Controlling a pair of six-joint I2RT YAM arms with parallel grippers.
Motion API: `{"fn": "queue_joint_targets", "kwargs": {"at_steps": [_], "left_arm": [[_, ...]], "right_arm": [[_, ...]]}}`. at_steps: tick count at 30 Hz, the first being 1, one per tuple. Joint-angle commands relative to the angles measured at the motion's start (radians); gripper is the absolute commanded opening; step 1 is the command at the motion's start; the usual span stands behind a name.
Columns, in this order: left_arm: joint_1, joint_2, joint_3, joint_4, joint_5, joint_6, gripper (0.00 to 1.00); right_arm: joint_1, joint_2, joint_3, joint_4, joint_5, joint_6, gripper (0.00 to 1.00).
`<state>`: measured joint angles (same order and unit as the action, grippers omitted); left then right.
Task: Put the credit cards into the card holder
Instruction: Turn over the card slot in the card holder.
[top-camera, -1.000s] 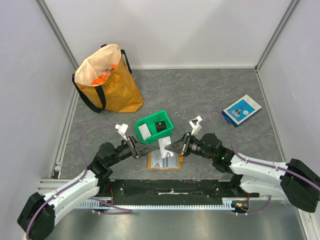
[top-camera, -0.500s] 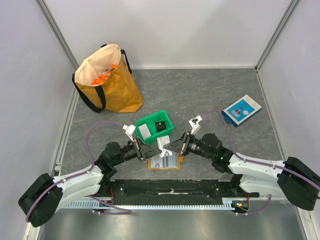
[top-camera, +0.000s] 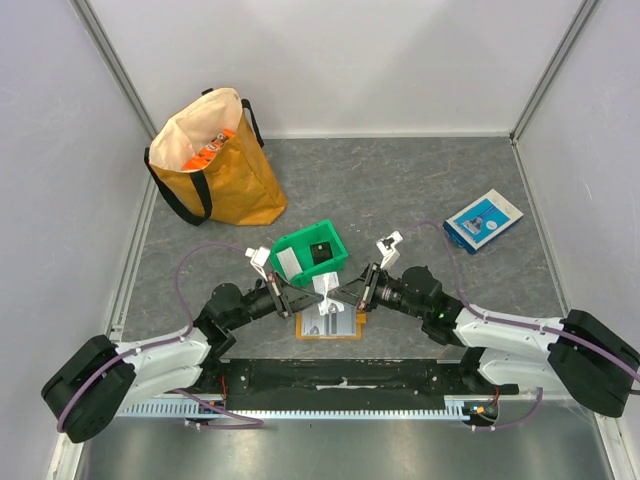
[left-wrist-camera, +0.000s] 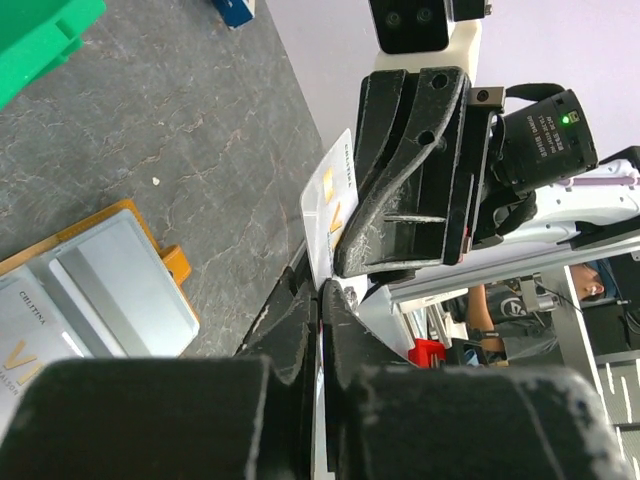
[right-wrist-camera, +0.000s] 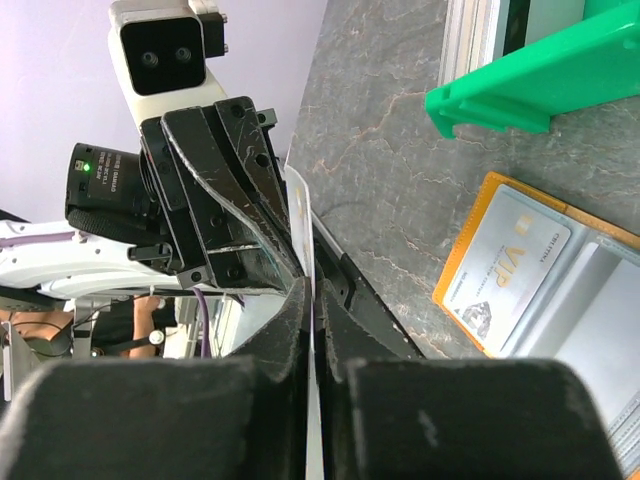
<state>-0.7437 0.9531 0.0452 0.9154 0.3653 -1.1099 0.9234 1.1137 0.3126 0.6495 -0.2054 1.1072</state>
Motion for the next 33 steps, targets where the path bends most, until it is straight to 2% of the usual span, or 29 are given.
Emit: {"fn": "queue_joint_targets", "kwargs": {"at_steps": [1, 3, 5, 9, 12, 16, 21, 33], "left_arm": [[-0.008, 0.013, -0.034, 0.066, 0.0, -0.018, 0.02], [-0.008, 0.003, -0.041, 0.005, -0.005, -0.011, 0.02], [-0.008, -0.019, -0.038, -0.102, -0.011, 0.002, 0.02], [-0.008, -0.079, 0.013, -0.41, -0.02, 0.079, 0.02], [-0.008, -0.1, 0.036, -0.547, -0.014, 0.114, 0.02], [-0.006, -0.093, 0.03, -0.573, 0.006, 0.12, 0.02], [-0.008, -0.03, 0.059, -0.555, 0.017, 0.147, 0.02], [-0.008, 0.091, 0.105, -0.472, -0.014, 0.153, 0.02]], "right_arm": [[0.009, -0.018, 0.006, -0.008, 0.004, -0.027, 0.14], [0.009, -0.057, 0.017, -0.112, 0.059, -0.065, 0.36], [0.009, -0.118, 0.042, -0.283, 0.136, -0.124, 0.5], [0.009, -0.239, 0.083, -0.592, 0.342, -0.211, 0.58], [0.009, -0.25, 0.098, -0.72, 0.391, -0.231, 0.52], [0.009, -0.164, 0.115, -0.768, 0.347, -0.248, 0.41], [0.012, -0.046, 0.14, -0.754, 0.316, -0.279, 0.33], [0.022, 0.017, 0.155, -0.714, 0.287, -0.317, 0.32]]}}
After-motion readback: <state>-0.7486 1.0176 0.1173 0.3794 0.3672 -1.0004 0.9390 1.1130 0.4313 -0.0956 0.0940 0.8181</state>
